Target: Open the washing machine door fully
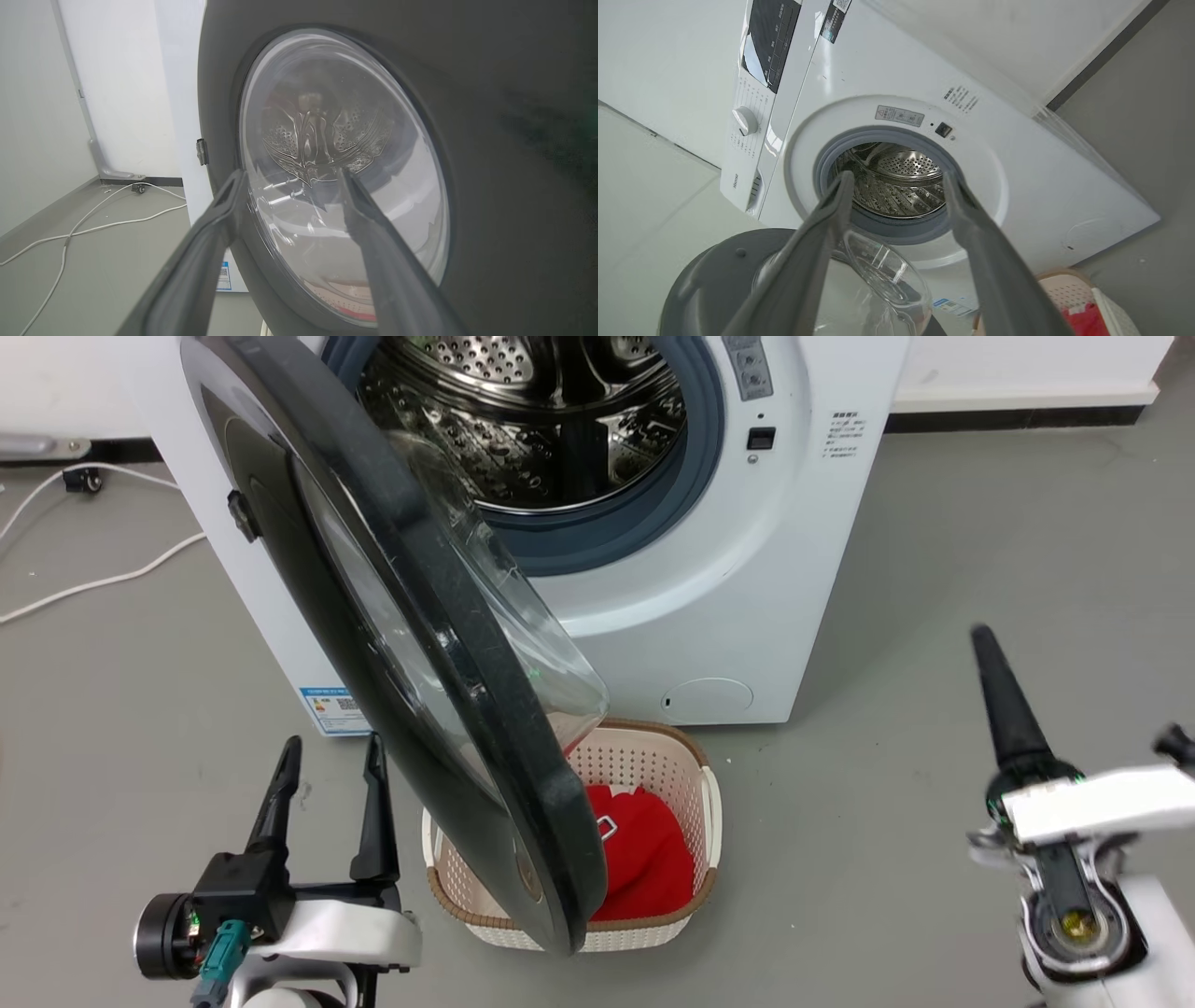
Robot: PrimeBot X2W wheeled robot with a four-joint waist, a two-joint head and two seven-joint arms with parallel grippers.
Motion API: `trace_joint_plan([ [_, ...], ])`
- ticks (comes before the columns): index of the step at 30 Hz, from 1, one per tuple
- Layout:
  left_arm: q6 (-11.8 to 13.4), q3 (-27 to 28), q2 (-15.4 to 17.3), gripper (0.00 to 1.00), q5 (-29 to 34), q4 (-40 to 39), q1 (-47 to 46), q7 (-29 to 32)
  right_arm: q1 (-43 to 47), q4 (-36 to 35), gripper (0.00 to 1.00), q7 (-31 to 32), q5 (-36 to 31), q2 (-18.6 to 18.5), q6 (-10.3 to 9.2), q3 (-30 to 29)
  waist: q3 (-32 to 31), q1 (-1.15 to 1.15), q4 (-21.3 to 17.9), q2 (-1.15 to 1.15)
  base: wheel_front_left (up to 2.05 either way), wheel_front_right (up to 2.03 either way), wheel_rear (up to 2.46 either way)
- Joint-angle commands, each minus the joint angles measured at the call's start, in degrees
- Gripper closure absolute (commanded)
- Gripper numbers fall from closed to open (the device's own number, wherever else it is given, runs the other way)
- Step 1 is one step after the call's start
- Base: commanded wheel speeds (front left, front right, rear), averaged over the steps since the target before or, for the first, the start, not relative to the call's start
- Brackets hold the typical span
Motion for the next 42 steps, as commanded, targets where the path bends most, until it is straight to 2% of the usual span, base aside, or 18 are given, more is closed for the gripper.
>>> trace_joint_plan([
  [1,-0.3,0.3,0.0,0.0,0.2,0.1,0.7,-0.1,1.6,-0.3,0.0,-2.2,-2.9,-0.8,0.14,-0.5,-0.5,0.01,-0.2,0.0,0.0,0.0,0.0],
  [6,-0.5,1.1,0.0,0.0,0.2,0.4,1.2,-0.1,6.4,-0.6,0.0,-8.4,-16.7,-0.5,0.13,-4.5,-1.2,0.01,-0.5,0.0,0.0,0.0,0.0],
  [10,-0.6,1.4,0.0,0.0,0.4,0.4,1.6,-0.1,9.2,-3.3,0.0,-9.5,-31.2,2.2,0.13,-10.2,-1.6,0.01,-0.7,0.0,0.0,0.0,0.0],
  [14,-0.8,1.6,0.0,0.0,0.6,0.3,1.8,-0.1,11.7,-9.7,0.0,-9.7,-48.1,5.5,0.08,-14.5,-1.9,0.01,-0.8,0.0,0.0,0.0,0.0],
  [17,-0.8,1.7,0.0,0.0,0.7,0.2,1.8,-0.1,13.7,-14.8,0.0,-9.8,-58.4,7.2,0.07,-15.7,-2.0,0.01,-0.8,0.0,0.0,0.0,0.0],
  [21,-0.9,1.9,0.0,0.0,0.9,0.1,1.6,-0.1,16.5,-19.0,0.0,-8.7,-67.7,8.4,0.07,-13.8,-2.0,0.01,-0.8,0.0,0.0,0.0,0.0],
  [25,-0.8,1.9,0.0,0.0,1.1,-0.2,1.3,-0.1,18.6,-19.0,0.0,-7.6,-71.4,8.8,0.06,-11.8,-1.7,0.01,-0.8,0.0,0.0,0.0,0.0],
  [33,-0.6,2.0,0.0,0.0,1.3,-0.5,0.7,-0.1,18.0,-14.3,0.0,-8.3,-70.1,8.9,0.06,-11.3,-1.2,0.01,-0.6,0.0,0.0,0.0,0.0],
  [42,-0.6,2.0,0.0,0.0,1.4,-0.5,0.6,-0.1,17.0,-12.6,0.0,-9.1,-70.3,8.9,0.07,-11.3,-1.0,0.01,-0.5,0.0,0.0,0.0,0.0],
])
